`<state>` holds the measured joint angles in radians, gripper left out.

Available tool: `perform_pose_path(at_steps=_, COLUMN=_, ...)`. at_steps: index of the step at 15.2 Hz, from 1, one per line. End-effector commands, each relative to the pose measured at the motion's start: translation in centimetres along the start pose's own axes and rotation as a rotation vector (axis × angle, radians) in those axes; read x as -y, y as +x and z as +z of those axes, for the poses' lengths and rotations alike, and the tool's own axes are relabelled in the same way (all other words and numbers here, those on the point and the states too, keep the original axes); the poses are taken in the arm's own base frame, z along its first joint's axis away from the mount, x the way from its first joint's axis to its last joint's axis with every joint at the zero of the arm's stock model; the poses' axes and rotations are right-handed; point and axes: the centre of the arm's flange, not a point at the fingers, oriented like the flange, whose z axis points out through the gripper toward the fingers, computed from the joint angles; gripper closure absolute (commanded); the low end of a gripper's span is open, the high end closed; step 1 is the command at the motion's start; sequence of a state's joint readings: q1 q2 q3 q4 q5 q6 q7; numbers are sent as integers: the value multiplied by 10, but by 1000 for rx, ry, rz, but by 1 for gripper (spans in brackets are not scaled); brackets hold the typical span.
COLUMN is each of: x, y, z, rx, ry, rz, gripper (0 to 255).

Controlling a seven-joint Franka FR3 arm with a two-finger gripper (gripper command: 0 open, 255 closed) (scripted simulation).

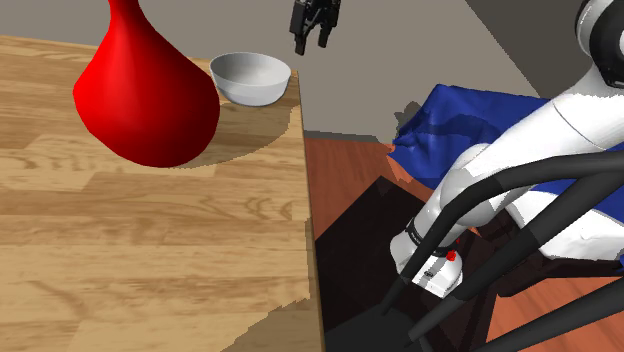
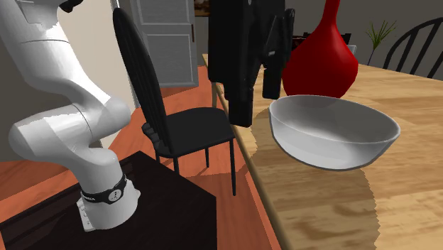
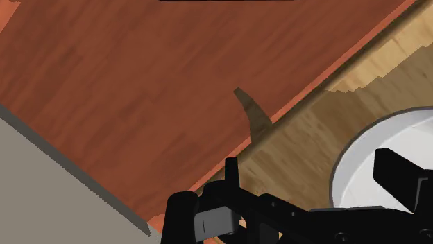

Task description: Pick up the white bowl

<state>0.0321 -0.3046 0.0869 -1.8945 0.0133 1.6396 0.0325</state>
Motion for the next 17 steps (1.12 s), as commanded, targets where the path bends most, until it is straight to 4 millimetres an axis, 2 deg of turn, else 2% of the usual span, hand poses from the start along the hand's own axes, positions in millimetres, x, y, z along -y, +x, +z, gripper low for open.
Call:
perform_pose_path(at_steps=1, x=17, y=27, z=-4, rx=10, ry=-1, rz=-3, gripper=0)
perform_pose_path(at_steps=5, x=43, y=76, z=-9, rx=29, ry=-6, rz=-9, gripper=0)
perform_pose_path(at_steps=12, x=43, y=74, z=27, rx=29, ry=-6, rz=-9, gripper=0)
perform_pose_path(at_steps=15, x=43, y=74, z=31, rx=29, ry=-6, rz=-9, gripper=0)
perform_pose_path(at_steps=16, x=43, y=74, z=31, rx=29, ry=-6, rz=-9, gripper=255)
perform_pose_path(at_steps=17, x=43, y=74, z=31, rx=29, ry=-6, rz=-10, gripper=255)
